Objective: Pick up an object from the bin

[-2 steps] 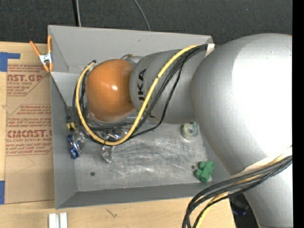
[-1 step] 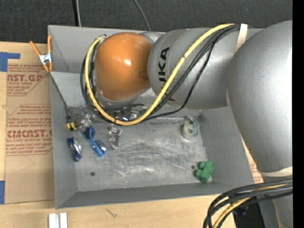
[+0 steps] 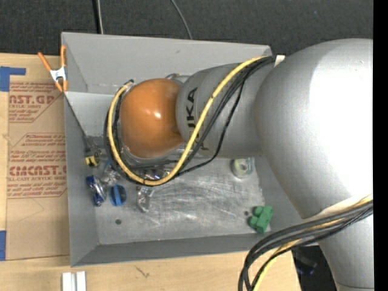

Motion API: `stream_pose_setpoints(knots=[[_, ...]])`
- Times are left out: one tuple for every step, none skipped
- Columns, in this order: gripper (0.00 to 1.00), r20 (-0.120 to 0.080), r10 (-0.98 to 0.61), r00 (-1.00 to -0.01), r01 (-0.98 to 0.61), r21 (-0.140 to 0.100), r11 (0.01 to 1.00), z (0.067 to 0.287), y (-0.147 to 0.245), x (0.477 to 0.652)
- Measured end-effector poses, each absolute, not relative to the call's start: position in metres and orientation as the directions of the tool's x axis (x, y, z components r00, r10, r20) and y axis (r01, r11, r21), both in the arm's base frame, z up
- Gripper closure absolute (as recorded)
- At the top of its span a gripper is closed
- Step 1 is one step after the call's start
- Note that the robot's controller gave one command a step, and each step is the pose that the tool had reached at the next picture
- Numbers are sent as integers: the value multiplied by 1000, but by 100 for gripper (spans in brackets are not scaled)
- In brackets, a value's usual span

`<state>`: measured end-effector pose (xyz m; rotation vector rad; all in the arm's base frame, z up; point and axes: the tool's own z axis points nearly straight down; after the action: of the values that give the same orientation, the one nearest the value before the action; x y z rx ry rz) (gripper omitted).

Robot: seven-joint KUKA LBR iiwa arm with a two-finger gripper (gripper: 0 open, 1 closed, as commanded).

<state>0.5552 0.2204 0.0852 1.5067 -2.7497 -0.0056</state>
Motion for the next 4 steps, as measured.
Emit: stream_pose_setpoints(knots=[[0,-5,-871,-492,-871,-3,492,72,223,557],[0,3,-896,-444,-896,-2,444,75,231,533],[0,5,-852,-523,-852,-1,523,71,238,553],[100,-6,-853,-522,-853,-3,522,74,242,554]])
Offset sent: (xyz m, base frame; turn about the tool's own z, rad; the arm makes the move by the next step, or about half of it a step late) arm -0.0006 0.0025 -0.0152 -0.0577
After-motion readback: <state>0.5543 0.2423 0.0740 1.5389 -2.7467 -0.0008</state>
